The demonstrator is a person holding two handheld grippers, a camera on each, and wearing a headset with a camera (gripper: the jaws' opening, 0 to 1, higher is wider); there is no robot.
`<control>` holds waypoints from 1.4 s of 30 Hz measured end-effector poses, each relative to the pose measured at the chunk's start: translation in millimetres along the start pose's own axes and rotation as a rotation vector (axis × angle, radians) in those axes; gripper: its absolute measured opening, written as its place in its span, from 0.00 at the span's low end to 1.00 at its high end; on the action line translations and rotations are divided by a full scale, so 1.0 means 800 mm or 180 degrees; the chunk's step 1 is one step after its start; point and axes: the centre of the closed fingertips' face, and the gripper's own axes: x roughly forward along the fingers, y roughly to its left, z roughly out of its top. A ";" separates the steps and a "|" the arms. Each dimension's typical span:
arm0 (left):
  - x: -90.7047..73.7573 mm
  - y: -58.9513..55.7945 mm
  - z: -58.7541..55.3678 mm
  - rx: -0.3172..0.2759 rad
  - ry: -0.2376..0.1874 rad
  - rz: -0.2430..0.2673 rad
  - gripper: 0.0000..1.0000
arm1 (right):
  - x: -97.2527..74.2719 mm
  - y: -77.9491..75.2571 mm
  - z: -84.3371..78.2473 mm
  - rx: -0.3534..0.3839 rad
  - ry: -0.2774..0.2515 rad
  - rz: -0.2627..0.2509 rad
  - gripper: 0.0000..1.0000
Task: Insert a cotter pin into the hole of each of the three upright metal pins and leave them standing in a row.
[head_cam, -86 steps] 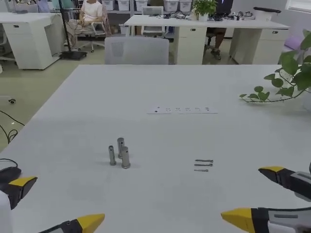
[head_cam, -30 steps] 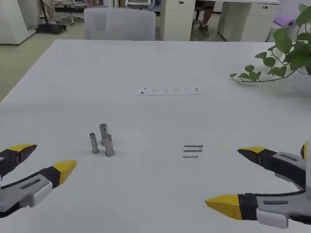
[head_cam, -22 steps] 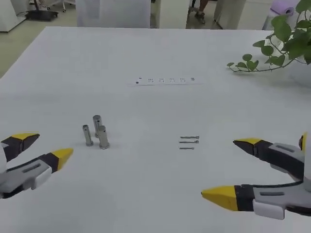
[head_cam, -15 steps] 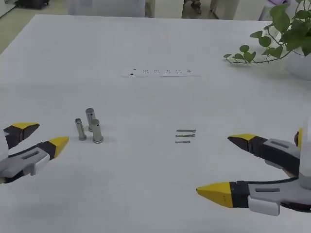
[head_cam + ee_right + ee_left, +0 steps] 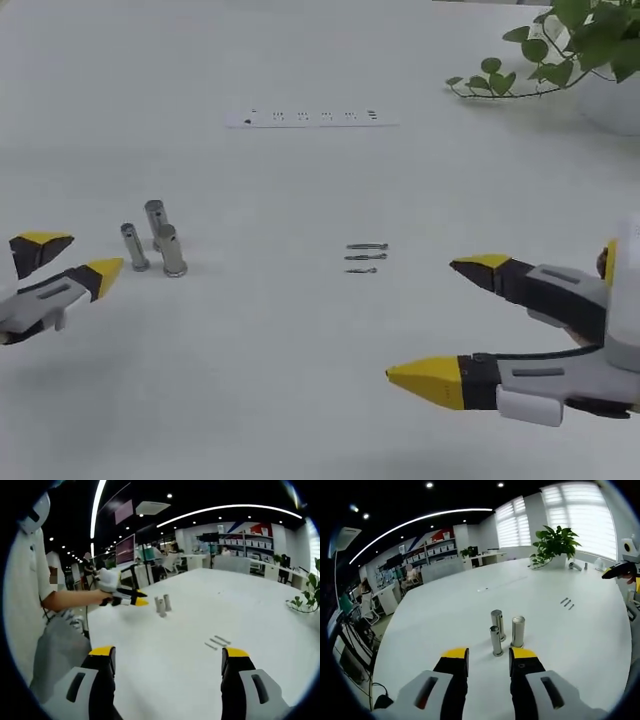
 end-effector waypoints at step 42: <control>0.060 -0.016 -0.012 0.0162 -0.0018 -0.0348 0.08 | 0.000 -0.008 -0.019 0.0077 0.0170 -0.0072 0.87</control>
